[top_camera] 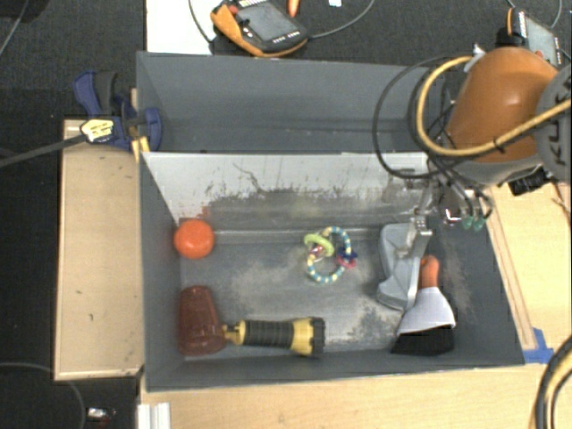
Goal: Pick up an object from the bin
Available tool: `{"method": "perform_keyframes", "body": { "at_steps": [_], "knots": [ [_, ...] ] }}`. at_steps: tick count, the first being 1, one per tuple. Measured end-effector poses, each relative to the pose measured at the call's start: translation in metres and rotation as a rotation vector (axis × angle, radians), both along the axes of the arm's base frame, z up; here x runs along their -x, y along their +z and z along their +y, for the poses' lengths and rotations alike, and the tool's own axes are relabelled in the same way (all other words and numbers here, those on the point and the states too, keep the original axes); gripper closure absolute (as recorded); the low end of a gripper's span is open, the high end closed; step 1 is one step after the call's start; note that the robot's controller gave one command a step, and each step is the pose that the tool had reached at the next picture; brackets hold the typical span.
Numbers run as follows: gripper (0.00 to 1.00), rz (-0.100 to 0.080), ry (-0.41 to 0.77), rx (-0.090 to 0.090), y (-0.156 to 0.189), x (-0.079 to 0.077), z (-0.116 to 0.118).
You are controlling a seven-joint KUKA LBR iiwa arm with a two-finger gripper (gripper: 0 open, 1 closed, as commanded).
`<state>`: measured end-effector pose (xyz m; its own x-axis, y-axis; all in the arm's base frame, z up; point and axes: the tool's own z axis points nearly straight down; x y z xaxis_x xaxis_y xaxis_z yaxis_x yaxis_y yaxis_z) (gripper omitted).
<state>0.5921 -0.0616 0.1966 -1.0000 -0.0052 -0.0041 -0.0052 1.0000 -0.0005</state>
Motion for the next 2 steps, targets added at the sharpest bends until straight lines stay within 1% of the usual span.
{"method": "perform_keyframes", "body": {
  "at_steps": [1, 2],
  "knots": [
    [0.0, 0.0, 0.001, 0.0, 0.0, 0.0, 0.0],
    [0.0, 0.004, 0.078, -0.001, -0.094, 0.008, 0.027]
  ]
}}
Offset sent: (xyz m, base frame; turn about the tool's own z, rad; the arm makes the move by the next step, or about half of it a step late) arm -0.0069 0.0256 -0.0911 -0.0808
